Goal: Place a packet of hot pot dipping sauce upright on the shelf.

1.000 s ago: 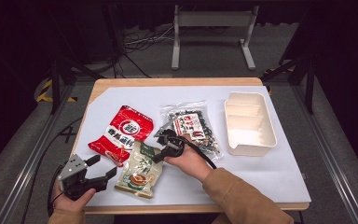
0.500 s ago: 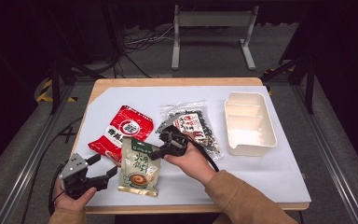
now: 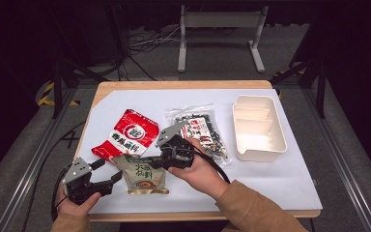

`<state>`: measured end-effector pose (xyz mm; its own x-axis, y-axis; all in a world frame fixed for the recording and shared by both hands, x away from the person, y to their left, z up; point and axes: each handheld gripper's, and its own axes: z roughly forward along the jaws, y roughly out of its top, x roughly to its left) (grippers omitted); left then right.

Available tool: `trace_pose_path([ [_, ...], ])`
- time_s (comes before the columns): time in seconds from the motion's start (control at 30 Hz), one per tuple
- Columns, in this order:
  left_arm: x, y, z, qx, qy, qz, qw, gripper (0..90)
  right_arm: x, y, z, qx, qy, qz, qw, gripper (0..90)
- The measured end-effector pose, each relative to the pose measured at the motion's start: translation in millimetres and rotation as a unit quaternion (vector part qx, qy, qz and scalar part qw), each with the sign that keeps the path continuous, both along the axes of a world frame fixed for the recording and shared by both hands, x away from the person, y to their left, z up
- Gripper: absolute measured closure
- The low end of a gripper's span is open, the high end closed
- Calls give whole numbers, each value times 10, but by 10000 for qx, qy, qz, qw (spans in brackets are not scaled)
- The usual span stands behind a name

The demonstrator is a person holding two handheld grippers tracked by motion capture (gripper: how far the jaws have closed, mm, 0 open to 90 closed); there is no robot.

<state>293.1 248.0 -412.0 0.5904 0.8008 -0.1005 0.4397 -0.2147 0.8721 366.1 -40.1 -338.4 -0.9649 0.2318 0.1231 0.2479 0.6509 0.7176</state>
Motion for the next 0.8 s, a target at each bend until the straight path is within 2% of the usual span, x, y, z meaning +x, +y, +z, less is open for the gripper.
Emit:
trace_pose_path([
  [0.17, 4, 4, 0, -19, -10, 19, 10000, 216, -35, -48, 88, 47, -168, 1, 9998, 900],
  [0.43, 6, 20, 2, -21, -29, 44, 10000, 216, -19, -187, 201, 126, -309, -131, 9994, 900],
  [0.8, 16, 13, -12, -50, 21, 46, 10000, 215, 0, -483, 528, 267, -600, -338, 9973, 900],
])
